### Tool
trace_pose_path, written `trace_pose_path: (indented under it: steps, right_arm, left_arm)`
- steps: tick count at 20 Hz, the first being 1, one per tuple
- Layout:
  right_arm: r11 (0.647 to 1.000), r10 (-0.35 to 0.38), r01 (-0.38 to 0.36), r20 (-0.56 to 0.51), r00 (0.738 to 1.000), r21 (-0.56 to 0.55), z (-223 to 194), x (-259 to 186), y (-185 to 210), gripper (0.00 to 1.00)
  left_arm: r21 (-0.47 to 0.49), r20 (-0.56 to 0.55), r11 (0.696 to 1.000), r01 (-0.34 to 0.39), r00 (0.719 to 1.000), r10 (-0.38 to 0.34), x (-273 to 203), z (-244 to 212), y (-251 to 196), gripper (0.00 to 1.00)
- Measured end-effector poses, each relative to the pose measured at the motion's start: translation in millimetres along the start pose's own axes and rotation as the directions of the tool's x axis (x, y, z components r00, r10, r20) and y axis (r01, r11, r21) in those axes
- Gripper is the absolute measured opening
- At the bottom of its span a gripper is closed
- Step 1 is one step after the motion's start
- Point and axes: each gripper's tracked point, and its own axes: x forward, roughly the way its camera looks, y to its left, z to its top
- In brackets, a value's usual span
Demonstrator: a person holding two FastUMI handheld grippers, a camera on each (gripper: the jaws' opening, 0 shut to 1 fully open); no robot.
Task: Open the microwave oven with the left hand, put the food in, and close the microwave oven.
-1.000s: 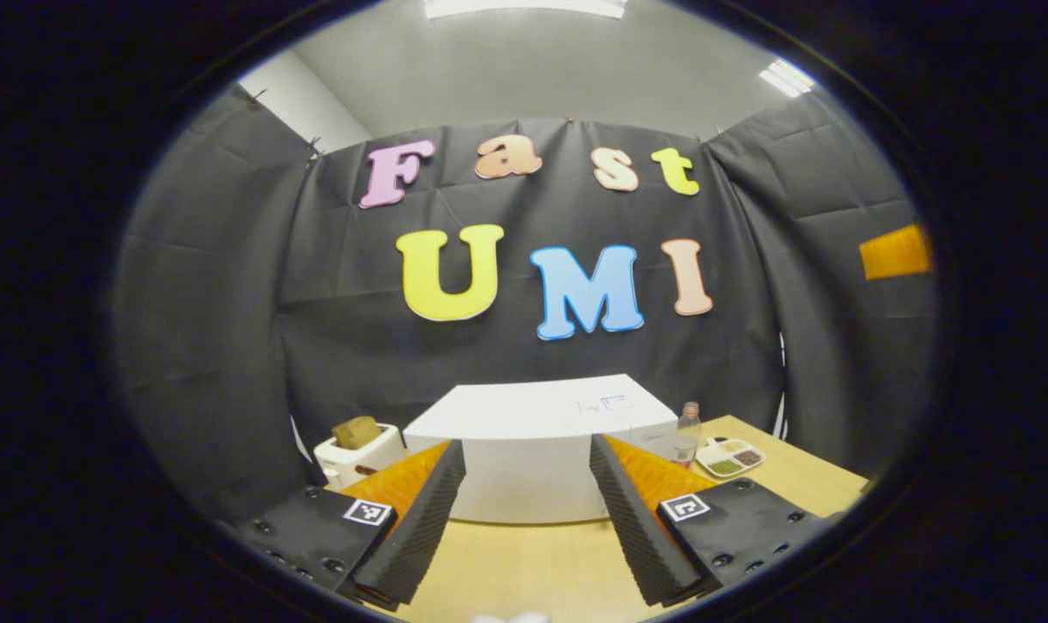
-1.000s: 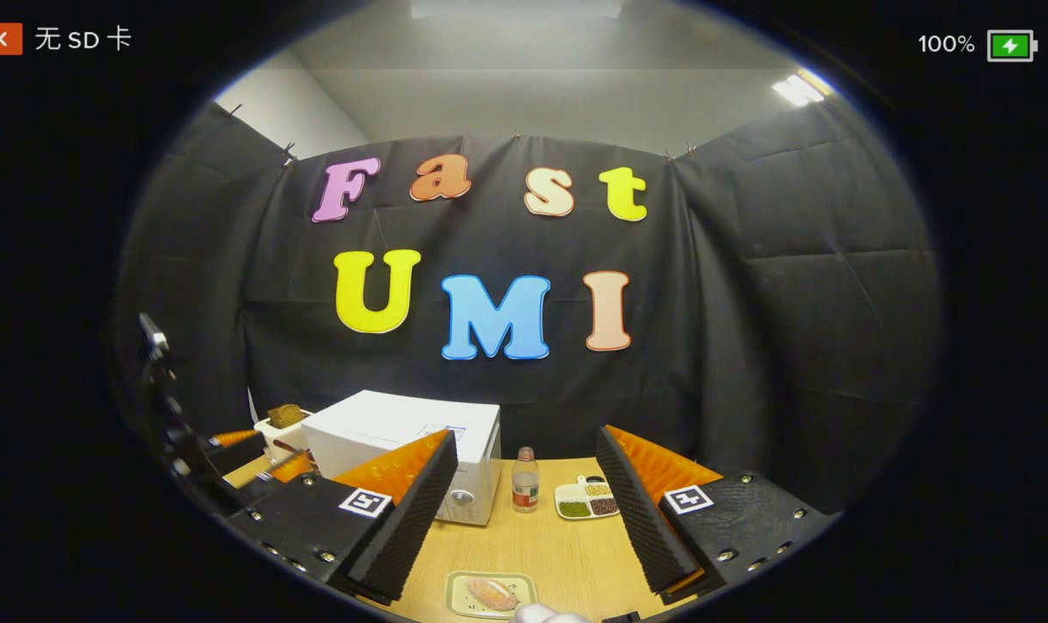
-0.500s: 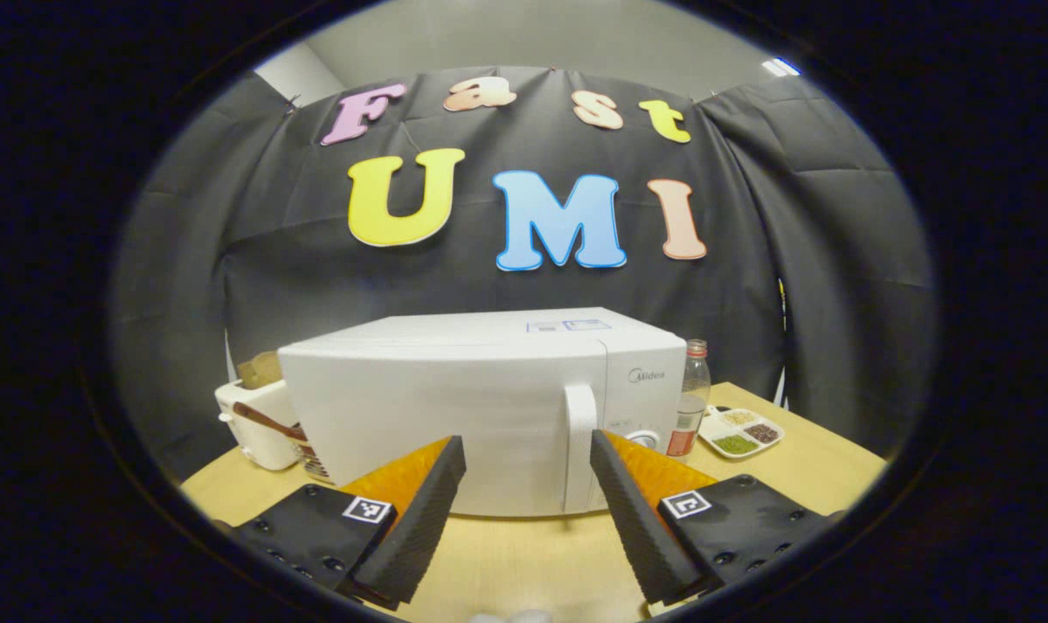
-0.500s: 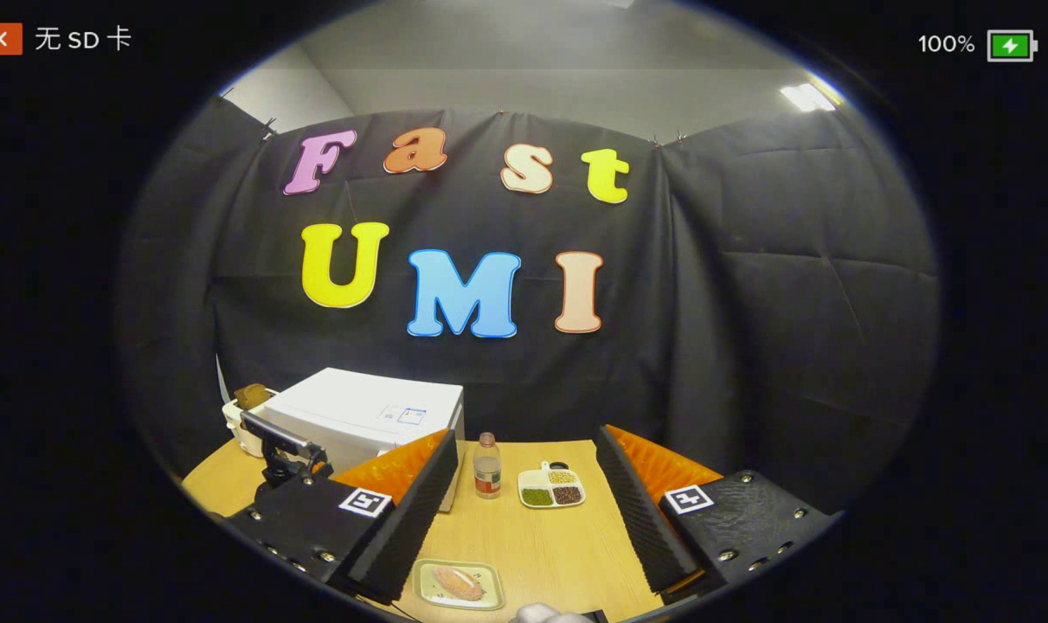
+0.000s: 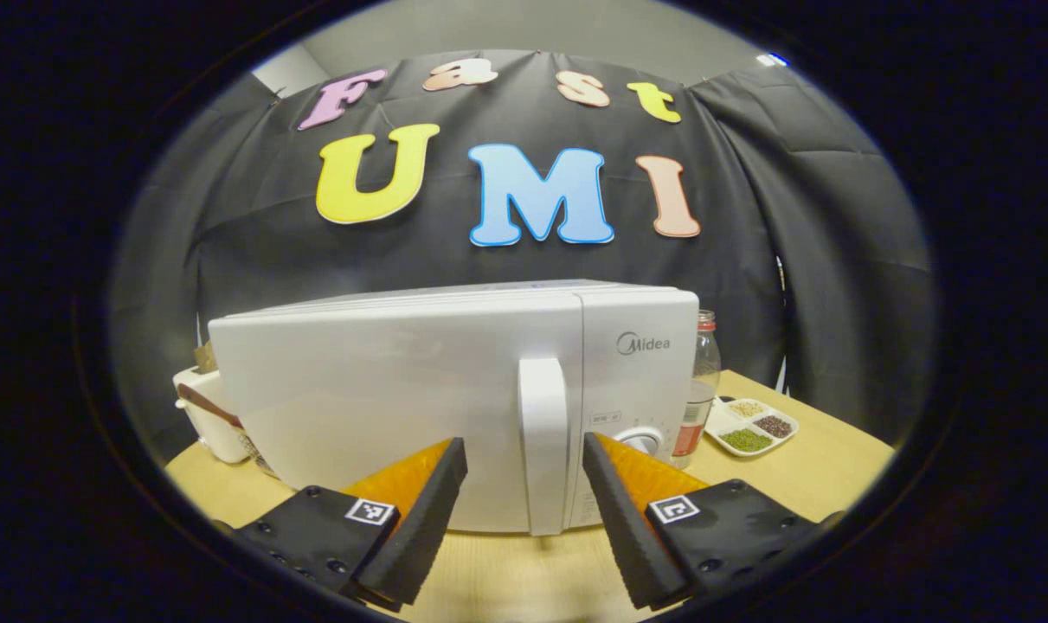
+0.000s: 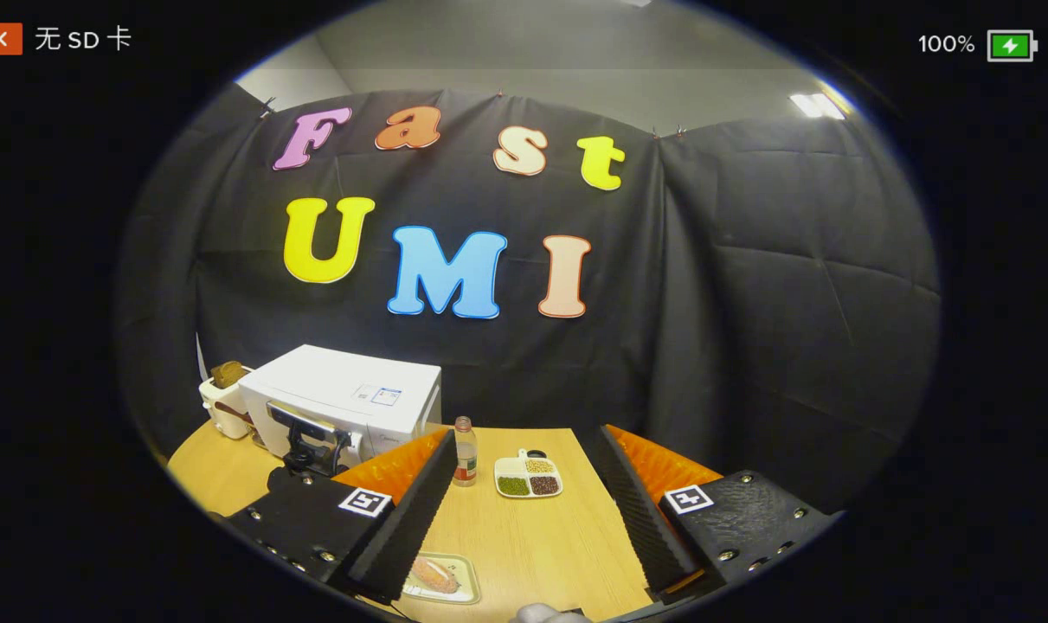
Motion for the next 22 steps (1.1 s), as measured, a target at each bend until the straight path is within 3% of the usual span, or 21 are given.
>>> trace_pose_path:
  steps: [1,2,3,5,8,12,22]
  right_arm:
    - [1.0,-0.002,0.002,-0.002,1.0,0.0,-1,0,-1,0.99]
    - [1.0,-0.003,0.003,-0.001,1.0,0.002,-1,1,-2,0.99]
    - [1.0,-0.005,0.005,-0.002,1.0,0.002,-1,2,-3,0.99]
    - [1.0,-0.007,0.007,-0.014,1.0,-0.003,-6,3,-6,0.99]
    - [1.0,-0.001,0.001,-0.017,1.0,-0.004,-6,2,-4,0.99]
    - [1.0,0.012,-0.012,-0.014,1.0,-0.019,-6,0,-1,0.99]
    - [0.999,0.042,-0.043,-0.005,0.999,-0.028,-5,-10,0,0.99]
  left_arm:
    - [0.004,-0.004,1.0,0.012,1.0,-0.012,3,-1,-1,0.86]
    - [-0.002,-0.001,1.0,0.03,1.0,-0.03,7,-2,-5,0.69]
    - [-0.004,-0.003,0.999,0.053,0.999,-0.053,9,-5,-8,0.63]
    - [0.012,-0.01,0.999,0.045,0.999,-0.044,11,-7,-9,0.39]
    - [0.001,-0.019,1.0,0.017,1.0,-0.017,8,-6,-6,0.27]
    - [0.004,-0.036,0.999,0.037,0.999,-0.037,7,-7,-6,0.14]
    - [0.001,-0.079,0.999,0.05,0.996,-0.049,5,-10,-6,0.14]
